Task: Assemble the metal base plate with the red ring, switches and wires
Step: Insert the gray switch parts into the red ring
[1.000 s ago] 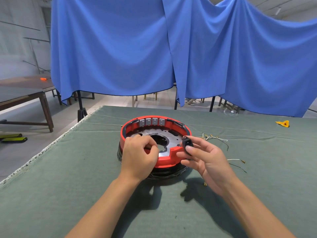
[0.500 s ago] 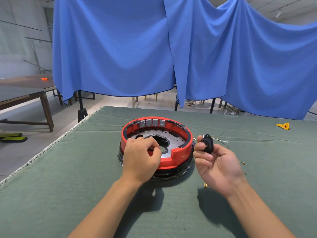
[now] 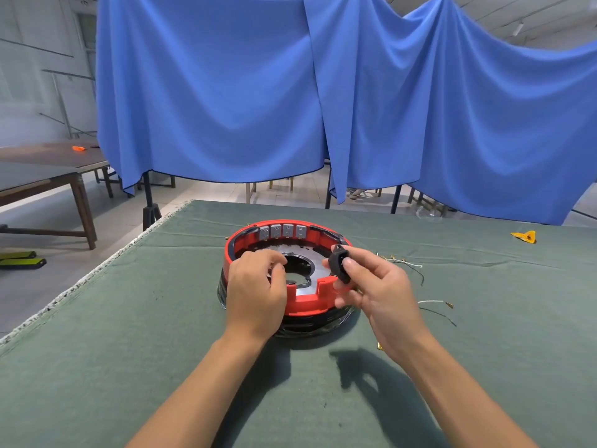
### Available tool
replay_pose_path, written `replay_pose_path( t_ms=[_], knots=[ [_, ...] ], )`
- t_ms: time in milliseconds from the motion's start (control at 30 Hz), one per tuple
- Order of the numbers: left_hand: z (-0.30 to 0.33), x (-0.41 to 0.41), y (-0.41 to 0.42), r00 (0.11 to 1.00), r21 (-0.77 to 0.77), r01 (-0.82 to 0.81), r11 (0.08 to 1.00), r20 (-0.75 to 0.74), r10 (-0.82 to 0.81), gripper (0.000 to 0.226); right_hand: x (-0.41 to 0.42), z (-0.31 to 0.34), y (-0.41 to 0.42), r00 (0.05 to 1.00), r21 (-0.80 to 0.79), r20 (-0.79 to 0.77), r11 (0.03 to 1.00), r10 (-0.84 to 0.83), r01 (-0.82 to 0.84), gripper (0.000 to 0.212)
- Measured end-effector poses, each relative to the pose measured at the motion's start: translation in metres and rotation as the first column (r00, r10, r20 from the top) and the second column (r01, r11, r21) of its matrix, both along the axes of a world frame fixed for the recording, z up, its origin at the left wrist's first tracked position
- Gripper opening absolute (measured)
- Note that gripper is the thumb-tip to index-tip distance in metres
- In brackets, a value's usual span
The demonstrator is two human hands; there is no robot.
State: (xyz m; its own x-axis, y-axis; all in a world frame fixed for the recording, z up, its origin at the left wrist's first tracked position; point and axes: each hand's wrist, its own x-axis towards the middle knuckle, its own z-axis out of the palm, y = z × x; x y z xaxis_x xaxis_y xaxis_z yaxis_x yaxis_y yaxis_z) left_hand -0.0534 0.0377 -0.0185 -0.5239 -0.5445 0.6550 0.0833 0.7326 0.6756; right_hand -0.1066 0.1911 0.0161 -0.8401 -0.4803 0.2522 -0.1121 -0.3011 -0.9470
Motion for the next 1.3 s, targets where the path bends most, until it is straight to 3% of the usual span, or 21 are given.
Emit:
replay_pose_path(
  t_ms=[133, 300, 500, 633, 867, 1300],
  knots=[
    [-0.002, 0.002, 0.002, 0.999, -0.017, -0.031, 0.999, 0.026, 0.031, 0.023, 0.001, 0.007, -0.010, 0.974, 0.175, -0.222, 0.980, -0.049, 0.090, 0.029],
    [0.003, 0.006, 0.001, 1.000, 0.013, 0.002, 1.000, -0.022, -0.002, 0.024, -0.008, 0.017, -0.021, 0.968, 0.243, -0.250, 0.966, -0.026, 0.089, 0.026],
    [0.002, 0.004, -0.001, 0.999, 0.029, 0.018, 0.999, -0.028, -0.017, 0.028, -0.019, 0.018, -0.029, 0.900, 0.422, -0.433, 0.893, 0.048, 0.156, 0.036],
    [-0.002, 0.002, -0.003, 1.000, 0.019, 0.012, 1.000, -0.023, -0.011, 0.029, -0.023, 0.019, -0.029, 0.893, 0.440, -0.436, 0.892, 0.110, 0.105, 0.036],
    [-0.004, -0.001, -0.004, 1.000, 0.018, 0.007, 1.000, -0.007, -0.007, 0.029, -0.029, 0.021, -0.029, 0.805, 0.578, -0.556, 0.792, 0.206, 0.197, 0.031],
    [-0.009, -0.005, -0.004, 0.996, -0.076, -0.050, 0.996, 0.068, 0.055, 0.030, -0.025, 0.025, -0.025, 0.652, 0.583, -0.708, 0.744, 0.270, 0.326, 0.032]
  ],
)
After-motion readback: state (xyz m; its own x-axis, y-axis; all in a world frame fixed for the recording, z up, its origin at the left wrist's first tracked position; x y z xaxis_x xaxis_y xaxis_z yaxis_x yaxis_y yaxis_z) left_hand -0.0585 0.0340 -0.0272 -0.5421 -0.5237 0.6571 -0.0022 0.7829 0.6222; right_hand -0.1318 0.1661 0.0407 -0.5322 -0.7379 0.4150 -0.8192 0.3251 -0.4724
